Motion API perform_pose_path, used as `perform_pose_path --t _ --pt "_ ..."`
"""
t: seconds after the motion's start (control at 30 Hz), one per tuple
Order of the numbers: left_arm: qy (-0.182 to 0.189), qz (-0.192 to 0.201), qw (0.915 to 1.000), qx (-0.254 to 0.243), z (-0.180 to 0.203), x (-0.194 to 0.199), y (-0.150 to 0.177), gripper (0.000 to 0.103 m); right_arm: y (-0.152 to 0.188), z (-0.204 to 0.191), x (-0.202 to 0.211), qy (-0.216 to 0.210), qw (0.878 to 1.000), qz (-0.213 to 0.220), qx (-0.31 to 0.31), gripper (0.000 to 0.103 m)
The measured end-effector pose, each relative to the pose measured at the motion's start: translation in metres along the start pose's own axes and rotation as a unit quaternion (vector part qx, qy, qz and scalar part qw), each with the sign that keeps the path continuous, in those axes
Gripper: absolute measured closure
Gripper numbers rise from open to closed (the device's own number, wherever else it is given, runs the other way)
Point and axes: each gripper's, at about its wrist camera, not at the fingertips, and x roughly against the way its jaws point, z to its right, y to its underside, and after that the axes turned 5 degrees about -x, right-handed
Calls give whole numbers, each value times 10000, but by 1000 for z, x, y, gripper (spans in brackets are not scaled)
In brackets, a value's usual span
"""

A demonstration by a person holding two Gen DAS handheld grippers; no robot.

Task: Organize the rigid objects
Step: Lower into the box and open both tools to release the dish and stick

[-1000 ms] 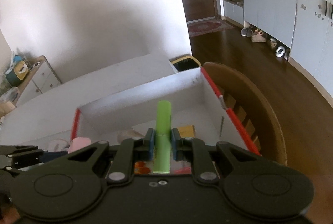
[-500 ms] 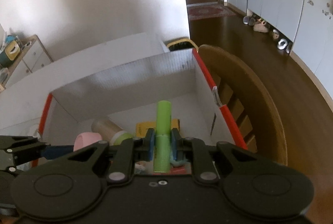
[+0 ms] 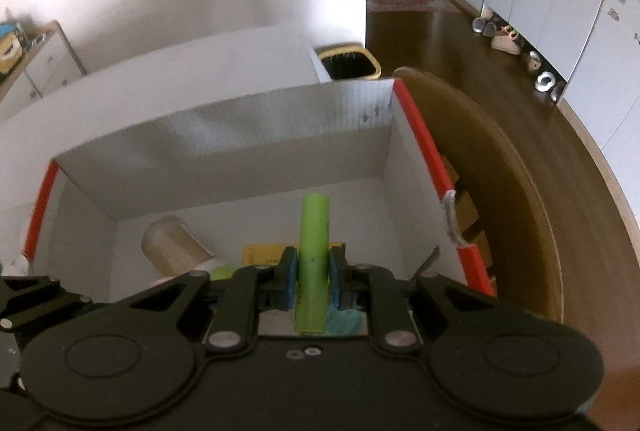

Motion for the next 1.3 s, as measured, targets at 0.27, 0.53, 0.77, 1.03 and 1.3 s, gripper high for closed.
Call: perform_pose_path --t 0.27,0.53,0.77,1.03,1.3 --pt "-16 -247 9997 51 1 -10 -7 42 0 -6 -16 95 9995 -304 86 87" --pt "-11 -476 9988 81 0 -18 -9 42 4 -3 -11 124 9995 -271 -67 79" --pt "111 -507 9983 265 -5 -17 -7 42 7 4 6 -23 9997 -155 -182 71" --pt "197 -382 9986 293 -7 -4 0 41 13 9 28 -254 9993 -27 -259 66" --pt "251 -80 9994 213 -5 18 8 41 21 12 56 -469 9981 197 -335 62"
